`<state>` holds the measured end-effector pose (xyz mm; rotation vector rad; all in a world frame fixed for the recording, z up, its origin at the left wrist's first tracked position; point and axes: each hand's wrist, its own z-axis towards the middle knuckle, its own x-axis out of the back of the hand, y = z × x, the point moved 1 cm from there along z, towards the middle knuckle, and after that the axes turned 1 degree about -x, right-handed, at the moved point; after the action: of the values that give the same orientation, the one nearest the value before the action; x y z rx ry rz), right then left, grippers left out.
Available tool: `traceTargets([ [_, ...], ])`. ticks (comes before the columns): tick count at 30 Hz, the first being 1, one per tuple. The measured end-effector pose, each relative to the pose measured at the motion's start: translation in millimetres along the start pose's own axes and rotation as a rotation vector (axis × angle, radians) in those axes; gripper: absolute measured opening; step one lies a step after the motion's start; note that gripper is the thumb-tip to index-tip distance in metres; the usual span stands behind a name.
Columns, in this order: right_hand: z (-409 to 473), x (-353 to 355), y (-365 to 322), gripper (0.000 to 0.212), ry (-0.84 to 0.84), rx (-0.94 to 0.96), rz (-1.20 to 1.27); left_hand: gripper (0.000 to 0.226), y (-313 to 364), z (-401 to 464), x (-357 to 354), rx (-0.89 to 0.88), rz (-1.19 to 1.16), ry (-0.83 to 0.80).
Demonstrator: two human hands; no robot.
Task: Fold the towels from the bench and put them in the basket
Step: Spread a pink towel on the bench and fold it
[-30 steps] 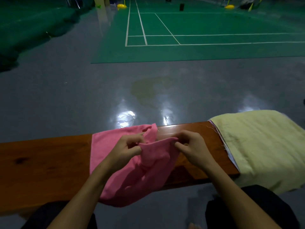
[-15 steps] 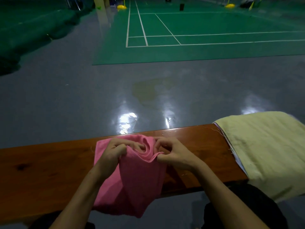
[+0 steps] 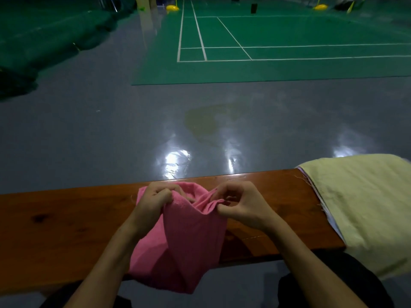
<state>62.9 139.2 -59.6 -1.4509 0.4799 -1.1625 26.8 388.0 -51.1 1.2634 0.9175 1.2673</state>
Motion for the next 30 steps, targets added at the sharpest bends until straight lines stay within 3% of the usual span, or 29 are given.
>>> traceTargets([
  [4,-3,20,4,0.017,0.154,0.026,-0.061,0.038,4,-3,14,-0.055,0.093,0.031],
  [8,-8,31,1,0.020,0.212,0.040,-0.130,0.017,6,-10,13,-0.170,0.409,0.048],
  [11,-11,31,-4,0.027,0.243,0.058,-0.095,0.027,6,-14,8,-0.234,0.541,0.143],
  [13,-14,33,-14,0.036,0.281,0.053,0.001,0.026,11,-15,7,-0.231,0.503,0.220],
  [18,-27,37,-50,0.007,0.361,0.104,-0.012,0.021,52,-20,-8,-0.229,0.208,0.319],
  [22,-40,36,-84,0.012,0.354,0.119,0.059,0.022,98,-34,-18,-0.271,0.058,0.397],
  [30,-79,45,-157,0.010,0.439,0.215,0.081,0.037,190,-78,-22,-0.314,0.100,0.366],
])
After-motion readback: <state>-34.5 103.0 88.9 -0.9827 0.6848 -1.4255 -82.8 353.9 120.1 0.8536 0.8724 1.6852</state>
